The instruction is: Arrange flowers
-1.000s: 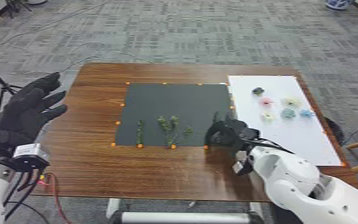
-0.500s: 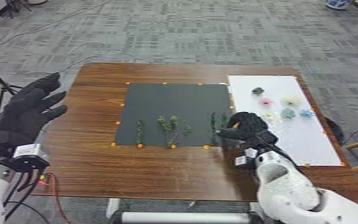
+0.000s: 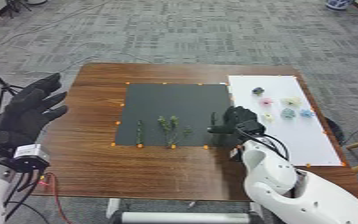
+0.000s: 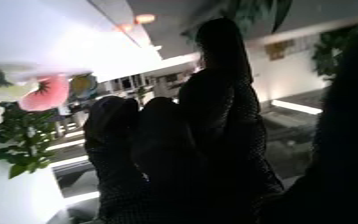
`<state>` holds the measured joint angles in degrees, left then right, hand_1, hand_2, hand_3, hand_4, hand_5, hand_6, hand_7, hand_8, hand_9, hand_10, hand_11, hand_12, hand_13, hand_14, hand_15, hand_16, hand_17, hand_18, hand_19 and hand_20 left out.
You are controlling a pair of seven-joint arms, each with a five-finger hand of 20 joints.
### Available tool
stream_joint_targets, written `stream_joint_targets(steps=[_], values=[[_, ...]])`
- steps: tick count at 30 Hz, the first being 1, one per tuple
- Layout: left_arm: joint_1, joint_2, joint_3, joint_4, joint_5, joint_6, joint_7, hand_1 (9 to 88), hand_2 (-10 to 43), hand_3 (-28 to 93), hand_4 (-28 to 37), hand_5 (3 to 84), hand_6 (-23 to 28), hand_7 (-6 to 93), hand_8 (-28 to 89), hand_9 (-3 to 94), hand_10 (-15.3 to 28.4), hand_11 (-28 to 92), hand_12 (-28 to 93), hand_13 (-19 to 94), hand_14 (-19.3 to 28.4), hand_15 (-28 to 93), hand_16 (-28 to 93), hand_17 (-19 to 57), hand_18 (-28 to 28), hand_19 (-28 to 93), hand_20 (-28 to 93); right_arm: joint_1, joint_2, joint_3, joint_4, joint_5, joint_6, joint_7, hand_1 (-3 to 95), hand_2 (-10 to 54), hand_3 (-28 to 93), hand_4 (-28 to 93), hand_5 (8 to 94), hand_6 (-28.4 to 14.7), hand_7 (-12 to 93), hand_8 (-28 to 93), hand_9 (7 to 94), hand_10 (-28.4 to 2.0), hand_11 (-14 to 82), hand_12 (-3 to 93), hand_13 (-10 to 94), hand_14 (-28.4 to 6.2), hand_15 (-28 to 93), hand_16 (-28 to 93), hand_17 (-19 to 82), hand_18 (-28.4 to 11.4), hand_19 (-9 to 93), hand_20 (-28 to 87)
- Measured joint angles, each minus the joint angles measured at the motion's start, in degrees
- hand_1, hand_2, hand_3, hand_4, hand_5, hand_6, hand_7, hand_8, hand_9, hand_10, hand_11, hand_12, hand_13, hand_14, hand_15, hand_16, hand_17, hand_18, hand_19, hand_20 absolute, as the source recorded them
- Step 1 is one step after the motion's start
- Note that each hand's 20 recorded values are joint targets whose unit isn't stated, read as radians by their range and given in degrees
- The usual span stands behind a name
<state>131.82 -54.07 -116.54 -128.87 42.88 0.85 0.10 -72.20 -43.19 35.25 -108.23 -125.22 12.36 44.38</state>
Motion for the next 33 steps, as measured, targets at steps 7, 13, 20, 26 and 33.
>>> stream_joint_targets(steps=[7, 13, 20, 26, 33], values=[[-0.1, 0.14, 0.07, 0.01, -0.01, -0.03, 0.01, 25.3, -4.5, 70, -25.6, 21.4, 1.5, 21.3, -9, 13.9, 8.5, 12, 22, 5, 12.1, 37, -2, -14.5, 20.1, 39, 11, 6.4, 0.0, -5.7, 1.9, -1.0, -8.0, -0.8, 24.6, -9.5, 75, -28, 71.9, -1.0, 44, -12, 73.9, -10.9, 60.0, 50.1, 77, -6.1, 82, 40, 40, -22.3, 91, 46], [-0.2, 0.28, 0.12, 0.08, -0.02, -0.03, -0.02, 25.1, -4.6, 71, -25.7, 21.4, 1.5, 21.5, -9, 13.9, 8.6, 13, 22, 5, 12.1, 38, -2, -14.5, 20.1, 39, 11, 10.9, -0.1, -9.4, 3.3, -0.9, -10.5, -2.0, 31.4, -9.5, 81, -28, 78.3, 1.1, 45, 10, 82.2, -9.1, 61.1, 50.4, 81, -6.7, 86, 40, 42, -22.6, 93, 46], [0.0, 0.28, 0.11, 0.07, -0.03, -0.03, -0.02, 24.9, -4.7, 71, -25.7, 21.3, 1.4, 22.0, -10, 13.8, 8.6, 13, 22, 5, 12.2, 38, -2, -14.5, 20.2, 40, 10, 11.1, -1.1, -10.3, 3.4, -0.8, -12.7, -3.6, 40.7, -9.5, 83, -28, 80.6, 1.5, 47, 16, 84.3, -8.5, 62.2, 51.3, 82, -7.0, 87, 40, 43, -22.5, 93, 48], [0.0, 0.28, 0.14, 0.06, -0.03, -0.03, -0.01, 25.1, -4.6, 71, -26.0, 21.3, 1.4, 22.3, -10, 13.8, 8.6, 14, 22, 4, 12.2, 39, -3, -14.5, 20.2, 40, 10, 12.0, -1.7, -12.0, 3.4, -0.7, -12.2, -5.7, 41.8, -9.5, 84, -28, 80.8, 1.1, 47, 17, 84.6, -8.3, 62.3, 51.5, 82, -6.9, 87, 40, 44, -22.5, 93, 48], [0.0, 0.28, 0.19, 0.04, -0.03, 0.01, 0.02, 25.0, -4.5, 71, -25.9, 21.3, 1.4, 22.7, -10, 13.8, 8.7, 14, 21, 4, 12.2, 39, -3, -14.5, 20.2, 40, 10, 12.3, -1.9, -12.9, 3.4, -0.7, -10.8, -6.8, 42.4, -9.5, 83, -28, 80.9, 0.8, 47, 17, 84.6, -8.1, 62.3, 51.7, 82, -6.8, 87, 40, 43, -22.4, 93, 49]])
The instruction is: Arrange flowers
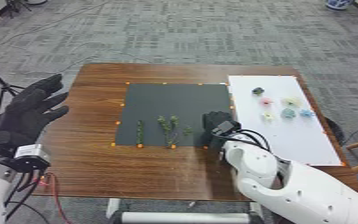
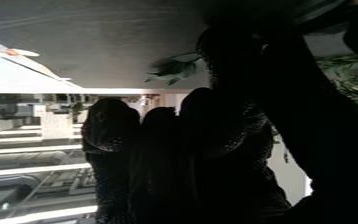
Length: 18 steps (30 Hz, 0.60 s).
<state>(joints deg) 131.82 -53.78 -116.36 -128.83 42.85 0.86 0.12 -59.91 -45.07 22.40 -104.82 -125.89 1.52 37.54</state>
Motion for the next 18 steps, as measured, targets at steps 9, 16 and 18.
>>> stream_joint_targets(steps=[9, 16, 18], values=[[-0.2, 0.0, 0.18, 0.02, 0.0, 0.0, -0.02, 25.0, -4.7, 71, -25.9, 21.3, 1.4, 23.0, -10, 13.9, 8.6, 15, 21, 4, 12.2, 40, -4, -14.5, 20.2, 40, 10, -1.2, -0.4, 1.6, 0.4, -0.3, 0.2, -1.0, 37.6, -9.5, 81, -28, 79.6, 1.4, 47, 17, 83.8, -8.1, 62.2, 52.3, 81, -6.8, 87, 41, 43, -22.4, 93, 49], [-0.1, -0.09, 0.02, 0.01, -0.01, 0.0, 0.02, 25.0, -4.5, 71, -26.1, 21.3, 1.4, 23.1, -10, 13.8, 8.7, 15, 20, 4, 12.3, 40, -4, -14.5, 20.3, 40, 10, -3.5, -0.3, 4.6, 0.0, -0.7, 0.2, -0.7, 27.8, -9.5, 83, -28, 78.5, 1.6, 48, 1, 82.8, -8.1, 61.9, 53.2, 81, -6.4, 87, 41, 43, -22.5, 93, 48], [0.0, -0.09, -0.03, 0.0, -0.01, 0.0, 0.03, 25.0, -4.5, 71, -26.0, 21.3, 1.4, 23.1, -10, 13.8, 8.8, 16, 20, 4, 12.3, 40, -4, -14.5, 20.3, 40, 10, -3.8, 0.0, 5.0, -0.5, -0.7, 0.2, -0.5, 24.3, -9.5, 82, -28, 78.6, 1.5, 50, -11, 82.8, -8.1, 61.8, 53.2, 81, -6.5, 87, 41, 43, -22.6, 93, 48]])
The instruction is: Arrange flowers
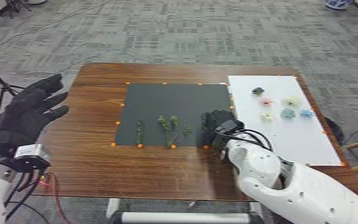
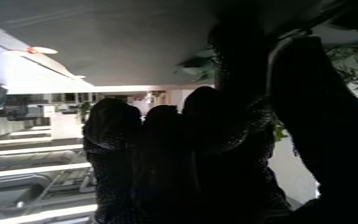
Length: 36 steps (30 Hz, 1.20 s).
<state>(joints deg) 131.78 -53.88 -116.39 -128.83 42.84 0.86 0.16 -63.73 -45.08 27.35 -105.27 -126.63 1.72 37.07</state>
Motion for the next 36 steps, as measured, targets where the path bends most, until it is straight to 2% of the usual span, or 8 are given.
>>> stream_joint_targets(steps=[9, 14, 15, 17, 19, 22, 28, 36], values=[[0.3, -0.12, -0.31, -0.03, 0.0, 0.0, 0.01, 25.0, -4.6, 71, -26.1, 21.3, 1.4, 23.1, -11, 13.8, 8.8, 16, 20, 4, 12.3, 40, -4, -14.6, 20.3, 40, 10, -3.1, 2.0, 4.8, -3.9, 0.4, 0.6, 2.5, 13.1, -9.5, 78, -28, 79.4, 0.2, 46, -11, 82.9, -8.8, 60.7, 52.8, 82, -6.0, 86, 41, 45, -23.4, 93, 50], [0.3, -0.19, -0.31, -0.03, 0.0, -0.01, 0.02, 25.1, -4.4, 71, -26.1, 21.3, 1.4, 23.0, -10, 13.8, 8.7, 15, 20, 4, 12.2, 40, -4, -14.6, 20.3, 40, 10, -7.0, 2.8, 11.7, -6.6, 2.9, 4.6, 3.3, 16.5, -9.5, 80, -28, 66.3, -2.4, 38, -11, 69.2, -13.3, 55.4, 45.9, 71, -9.3, 84, 39, 34, -23.5, 89, 49], [0.3, -0.19, -0.31, -0.03, -0.01, -0.01, 0.02, 25.2, -4.3, 71, -26.1, 21.3, 1.4, 23.0, -10, 13.8, 8.7, 15, 20, 4, 12.2, 40, -4, -14.6, 20.2, 40, 10, -7.3, 3.1, 12.5, -6.6, 3.1, 6.5, 3.4, 17.8, -9.5, 81, -28, 62.2, -3.0, 35, -11, 65.3, -13.6, 51.5, 41.4, 67, -10.0, 84, 37, 32, -23.3, 87, 51], [0.3, -0.19, -0.3, -0.02, -0.02, -0.01, 0.02, 25.2, -4.2, 71, -26.0, 21.3, 1.4, 22.8, -10, 13.8, 8.7, 15, 20, 4, 12.2, 39, -4, -14.5, 20.2, 40, 10, -7.3, 4.1, 12.9, -6.1, 3.1, 10.6, 4.0, 18.6, -9.5, 82, -28, 55.0, -5.7, 21, -10, 59.3, -13.9, 31.9, 27.9, 66, -10.1, 85, 35, 31, -23.7, 86, 52], [0.3, -0.19, -0.29, -0.02, -0.02, -0.01, 0.04, 25.1, -4.1, 71, -26.0, 21.3, 1.4, 22.7, -10, 13.8, 8.7, 15, 20, 4, 12.2, 39, -4, -14.5, 20.2, 40, 10, -7.0, 5.5, 13.0, -4.9, 2.8, 13.4, 4.3, 18.5, -9.5, 83, -28, 51.1, -7.2, 17, -9, 54.9, -14.4, 23.6, 23.4, 65, -10.0, 85, 34, 30, -23.5, 86, 52], [0.4, -0.19, -0.31, -0.03, -0.02, -0.01, 0.09, 25.0, -4.1, 71, -25.9, 21.3, 1.4, 22.3, -10, 13.8, 8.7, 15, 20, 4, 12.2, 39, -4, -14.5, 20.2, 40, 10, -6.8, 7.9, 13.9, -2.5, 2.8, 13.6, 4.6, 20.1, -9.5, 84, -28, 46.7, -8.0, 16, -9, 49.5, -14.0, 17.6, 21.1, 64, -10.1, 86, 33, 30, -23.4, 85, 52], [1.0, -0.37, -0.67, -0.14, -0.03, 0.0, 0.18, 25.1, -4.3, 71, -25.8, 21.4, 1.4, 21.9, -10, 13.9, 8.6, 14, 20, 5, 12.1, 38, -3, -14.5, 20.1, 40, 10, -7.6, 12.3, 15.9, 0.6, 1.9, 7.9, 6.1, 23.0, -9.5, 82, -28, 46.9, -7.2, 16, -9, 50.4, -13.6, 15.2, 18.8, 64, -9.7, 86, 31, 30, -23.3, 85, 51], [1.4, -0.45, -0.85, -0.14, -0.03, -0.02, 0.2, 25.2, -4.4, 71, -25.8, 21.3, 1.4, 21.8, -10, 13.9, 8.7, 14, 21, 5, 12.1, 38, -3, -14.5, 20.1, 39, 10, -10.4, 12.5, 17.9, 2.6, 1.4, 7.3, 6.8, 26.2, -9.5, 76, -28, 50.0, -6.1, 18, -10, 54.3, -13.0, 17.4, 19.4, 65, -9.6, 87, 30, 31, -23.2, 86, 51]])
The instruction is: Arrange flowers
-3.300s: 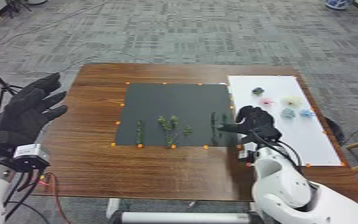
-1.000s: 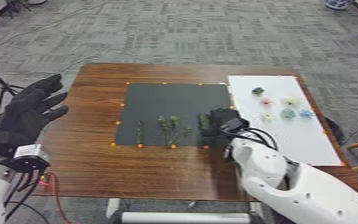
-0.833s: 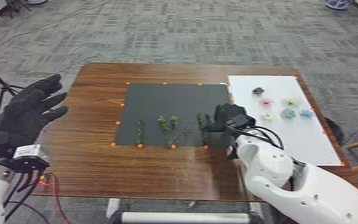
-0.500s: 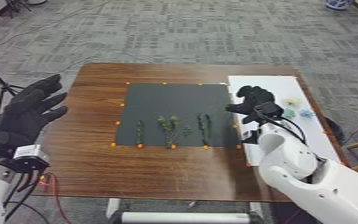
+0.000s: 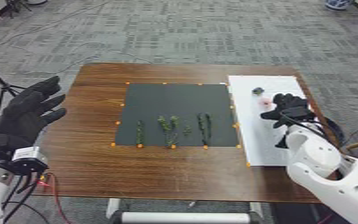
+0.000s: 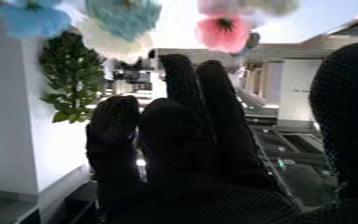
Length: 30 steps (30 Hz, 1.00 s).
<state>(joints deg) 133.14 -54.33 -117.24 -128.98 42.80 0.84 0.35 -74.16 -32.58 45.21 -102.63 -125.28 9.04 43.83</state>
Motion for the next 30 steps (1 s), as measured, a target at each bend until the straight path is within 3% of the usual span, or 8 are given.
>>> stream_joint_targets(steps=[9, 14, 17, 21, 25, 30], values=[[-0.1, 0.06, 0.08, 0.0, 0.0, -0.04, -0.01, 25.2, -4.3, 71, -25.5, 21.3, 1.4, 21.3, -9, 13.9, 8.6, 13, 21, 5, 12.1, 38, -3, -14.5, 20.1, 39, 10, 2.3, -1.2, -4.4, 2.1, 0.4, -0.8, -0.4, 27.0, -9.5, 76, -28, 54.0, -3.6, 22, -11, 59.4, -11.9, 21.8, 21.5, 67, -8.8, 86, 31, 32, -23.2, 86, 52], [-0.1, 0.08, 0.08, 0.0, 0.0, -0.03, -0.01, 25.2, -4.4, 71, -25.6, 21.3, 1.4, 21.3, -9, 14.0, 8.6, 13, 21, 5, 12.0, 38, -2, -14.5, 20.1, 39, 10, 5.9, -1.9, -8.8, 4.5, -0.1, -0.7, -0.2, 33.7, -9.5, 84, -28, 62.0, 0.5, 31, -10, 67.5, -10.0, 31.3, 25.9, 70, -6.9, 85, 31, 35, -21.6, 87, 50], [-0.1, 0.08, 0.05, 0.0, 0.0, -0.01, -0.01, 25.2, -4.3, 71, -25.6, 21.3, 1.4, 21.3, -9, 14.0, 8.6, 13, 21, 5, 12.0, 37, -2, -14.5, 20.1, 39, 10, 8.9, -2.2, -11.5, 5.5, -1.2, -0.6, 0.5, 43.6, -9.2, 81, -28, 66.8, 1.0, 39, 2, 78.2, -6.4, 17.8, 44.4, 72, -5.6, 84, 32, 36, -21.1, 88, 50], [0.0, 0.08, -0.08, -0.07, 0.0, 0.0, 0.0, 25.2, -4.3, 71, -25.5, 21.3, 1.4, 21.2, -9, 14.0, 8.6, 13, 21, 5, 12.0, 37, -2, -14.5, 20.1, 39, 10, 10.1, -2.8, -12.5, 5.8, -1.8, -0.4, 0.8, 47.6, -8.1, 81, -28, 72.6, 2.1, 42, 5, 85.2, -4.5, 18.1, 50.0, 75, -4.7, 83, 32, 38, -20.7, 89, 49], [0.2, 0.02, -0.37, -0.29, 0.0, 0.03, 0.04, 25.2, -4.2, 70, -25.5, 21.3, 1.4, 21.2, -9, 14.0, 8.5, 13, 22, 5, 12.0, 37, -2, -14.5, 20.1, 39, 10, 10.8, -2.9, -14.9, 6.0, -2.6, 2.9, 0.7, 47.0, -9.3, 85, -28, 75.1, 1.6, 41, 4, 85.3, -4.6, 22.3, 54.4, 76, -4.6, 83, 33, 38, -20.7, 89, 49], [0.5, 0.05, -0.6, -0.5, 0.0, 0.07, 0.06, 25.2, -4.2, 70, -25.5, 21.3, 1.4, 21.0, -9, 14.1, 8.6, 13, 22, 5, 12.0, 37, -2, -14.5, 20.1, 39, 10, 11.9, -2.9, -17.4, 6.1, -3.5, 8.5, -0.5, 46.7, -9.5, 87, -27, 77.5, 1.2, 40, 4, 86.9, -4.2, 23.2, 53.5, 77, -4.6, 83, 33, 39, -20.7, 90, 49]])
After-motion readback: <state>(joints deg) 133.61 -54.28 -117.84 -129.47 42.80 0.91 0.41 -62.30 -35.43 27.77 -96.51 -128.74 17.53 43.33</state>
